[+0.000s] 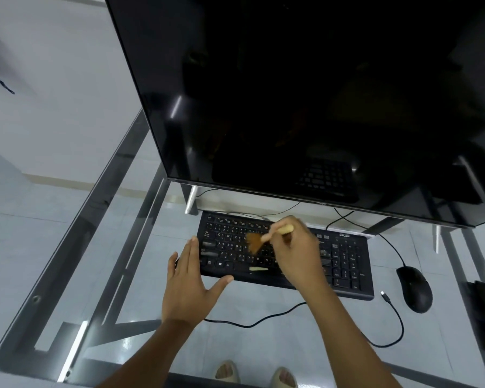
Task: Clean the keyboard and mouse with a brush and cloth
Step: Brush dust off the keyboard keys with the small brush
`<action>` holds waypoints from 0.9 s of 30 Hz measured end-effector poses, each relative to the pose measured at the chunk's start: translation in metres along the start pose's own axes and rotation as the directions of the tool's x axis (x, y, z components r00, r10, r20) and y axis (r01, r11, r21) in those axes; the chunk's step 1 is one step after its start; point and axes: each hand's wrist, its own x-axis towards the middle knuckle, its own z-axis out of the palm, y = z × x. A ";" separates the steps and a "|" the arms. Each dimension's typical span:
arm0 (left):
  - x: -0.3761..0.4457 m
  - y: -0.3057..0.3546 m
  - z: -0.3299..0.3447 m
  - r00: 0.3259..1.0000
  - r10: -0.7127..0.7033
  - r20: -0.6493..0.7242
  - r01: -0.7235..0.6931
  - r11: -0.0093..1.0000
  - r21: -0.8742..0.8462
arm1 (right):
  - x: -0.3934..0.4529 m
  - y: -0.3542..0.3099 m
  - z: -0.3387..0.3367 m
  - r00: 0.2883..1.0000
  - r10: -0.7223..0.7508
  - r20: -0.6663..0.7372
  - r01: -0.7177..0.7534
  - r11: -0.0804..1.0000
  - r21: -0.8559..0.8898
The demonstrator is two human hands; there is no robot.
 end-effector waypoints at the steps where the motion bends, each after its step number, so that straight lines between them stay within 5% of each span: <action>1: 0.000 0.001 0.000 1.000 -0.003 -0.004 0.003 1.000 -0.006 | 0.000 -0.001 -0.002 0.989 -0.019 -0.149 0.016 1.000 -0.021; 3: 0.000 0.000 0.001 1.000 -0.008 -0.005 0.008 1.000 -0.002 | -0.003 -0.003 -0.002 0.977 -0.027 -0.210 0.034 0.999 0.027; 6: 0.000 -0.003 0.002 1.000 -0.016 0.009 0.015 1.000 0.015 | -0.013 -0.013 0.008 0.981 0.034 0.191 -0.067 0.983 0.171; 7: -0.001 -0.004 0.002 1.000 -0.015 0.009 0.014 1.000 0.017 | -0.013 -0.011 0.011 0.977 0.020 0.211 -0.047 0.991 0.124; 11: 0.001 -0.002 0.002 1.000 -0.023 0.004 0.023 1.000 0.004 | 0.000 -0.006 -0.001 0.978 0.011 -0.207 0.009 0.995 0.096; 15: -0.001 -0.001 0.001 1.000 -0.017 -0.001 0.017 1.000 0.014 | 0.000 -0.014 0.001 0.985 0.086 0.149 -0.111 0.979 0.172; 19: 0.000 -0.001 0.001 1.000 -0.008 -0.010 0.008 1.000 0.007 | 0.005 -0.016 0.001 0.992 0.000 -0.128 0.013 0.995 0.100; 21: 0.001 -0.001 0.001 1.000 -0.004 -0.006 0.004 1.000 0.012 | 0.005 -0.018 0.003 0.996 0.082 0.024 -0.085 0.969 0.231; 23: 0.000 -0.002 0.001 1.000 0.011 -0.007 -0.011 1.000 0.027 | 0.000 -0.021 0.008 0.971 0.097 0.219 -0.139 0.973 0.183; 27: 0.000 0.000 0.001 1.000 0.007 -0.005 -0.007 1.000 0.010 | 0.002 -0.018 0.009 0.996 0.007 -0.091 0.005 0.991 0.135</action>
